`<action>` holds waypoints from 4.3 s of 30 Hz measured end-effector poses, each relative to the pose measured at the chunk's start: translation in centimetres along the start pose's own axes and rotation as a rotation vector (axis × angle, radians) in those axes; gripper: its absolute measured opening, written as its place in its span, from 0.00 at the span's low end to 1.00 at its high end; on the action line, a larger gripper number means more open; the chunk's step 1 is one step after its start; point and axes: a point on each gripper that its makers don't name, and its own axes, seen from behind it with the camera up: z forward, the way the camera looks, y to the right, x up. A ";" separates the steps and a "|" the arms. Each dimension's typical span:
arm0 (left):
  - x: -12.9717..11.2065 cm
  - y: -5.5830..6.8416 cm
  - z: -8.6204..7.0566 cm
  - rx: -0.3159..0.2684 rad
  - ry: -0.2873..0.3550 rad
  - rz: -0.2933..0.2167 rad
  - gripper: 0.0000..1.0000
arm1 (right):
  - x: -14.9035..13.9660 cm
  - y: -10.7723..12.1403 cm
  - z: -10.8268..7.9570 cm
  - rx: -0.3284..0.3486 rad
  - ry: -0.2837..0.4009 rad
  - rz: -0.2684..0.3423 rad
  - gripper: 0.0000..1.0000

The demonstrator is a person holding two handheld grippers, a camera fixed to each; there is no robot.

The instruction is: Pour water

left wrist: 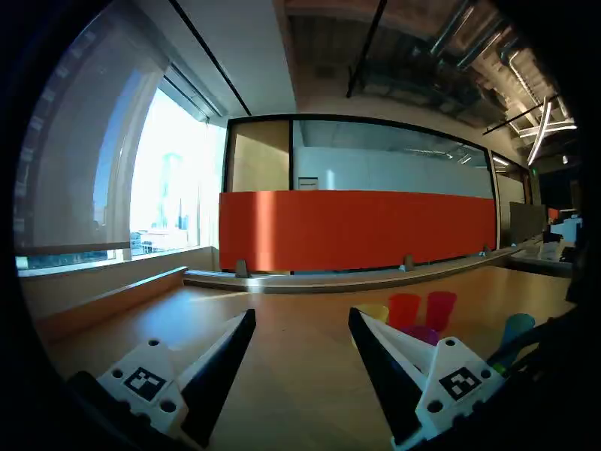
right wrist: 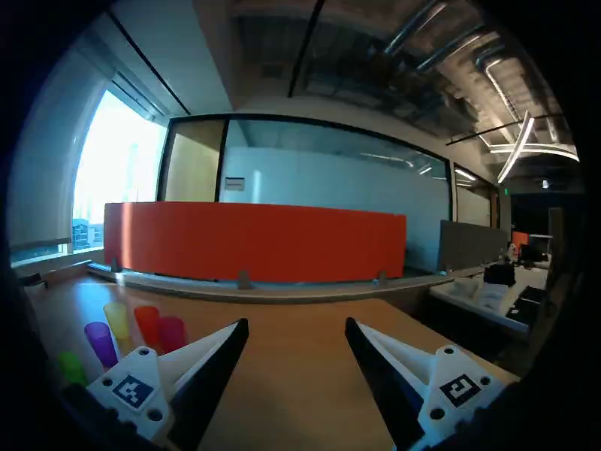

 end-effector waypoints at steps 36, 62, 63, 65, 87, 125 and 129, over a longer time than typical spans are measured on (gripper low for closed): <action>-3.5 -0.2 -0.6 0.031 -0.039 -0.001 0.92 | 0.2 0.2 -0.6 -0.013 0.006 -0.011 1.00; -3.6 0.0 -0.6 0.026 -0.040 0.002 0.92 | 0.8 -0.5 -0.7 0.027 0.079 -0.008 1.00; -3.6 0.0 -0.6 0.026 -0.040 0.002 0.92 | 0.8 -0.7 -0.7 0.032 0.083 -0.006 1.00; -3.6 0.0 -0.6 0.026 -0.040 0.002 0.92 | 0.7 -1.1 -0.5 0.044 0.098 -0.008 1.00; -3.6 -0.1 -0.6 0.026 -0.040 0.002 0.92 | -5.1 -1.2 2.2 0.122 0.101 0.074 1.00; -3.7 0.0 -0.6 0.025 -0.039 0.002 0.92 | -8.5 -1.9 3.1 0.145 0.028 0.051 1.00; -3.7 0.0 -0.6 0.025 -0.039 0.002 0.92 | -8.6 -1.9 3.2 0.144 0.026 0.051 1.00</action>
